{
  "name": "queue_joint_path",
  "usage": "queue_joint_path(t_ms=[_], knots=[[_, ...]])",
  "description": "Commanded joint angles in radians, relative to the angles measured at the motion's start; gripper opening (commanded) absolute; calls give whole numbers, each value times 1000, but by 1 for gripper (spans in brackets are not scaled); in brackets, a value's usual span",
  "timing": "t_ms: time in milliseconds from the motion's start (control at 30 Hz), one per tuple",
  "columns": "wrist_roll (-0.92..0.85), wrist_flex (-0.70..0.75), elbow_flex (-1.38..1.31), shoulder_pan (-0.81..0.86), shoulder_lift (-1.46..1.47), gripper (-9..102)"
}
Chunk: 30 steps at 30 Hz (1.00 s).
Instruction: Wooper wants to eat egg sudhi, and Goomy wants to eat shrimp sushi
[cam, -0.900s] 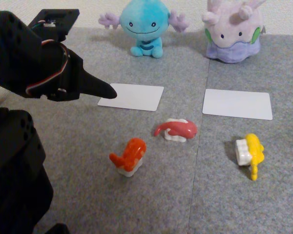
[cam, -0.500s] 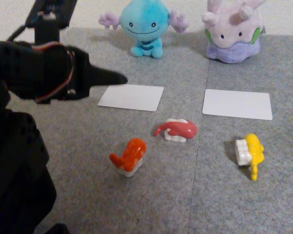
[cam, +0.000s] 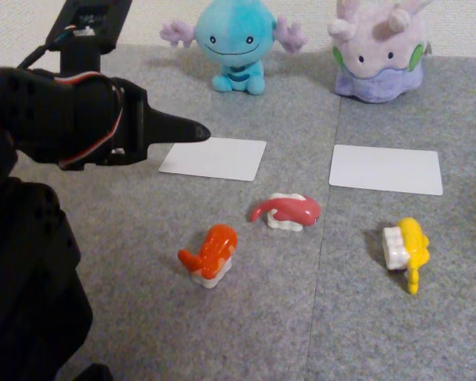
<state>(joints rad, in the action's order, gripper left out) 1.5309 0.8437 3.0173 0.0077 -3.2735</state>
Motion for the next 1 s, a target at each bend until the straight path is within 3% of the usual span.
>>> queue_joint_path(t_ms=[0,367,667,967], knots=[[6,46,-107,6,-9,39],[14,238,-617,11,199,39],[-3,342,-962,195,600,39],[-121,549,-1213,360,746,39]])
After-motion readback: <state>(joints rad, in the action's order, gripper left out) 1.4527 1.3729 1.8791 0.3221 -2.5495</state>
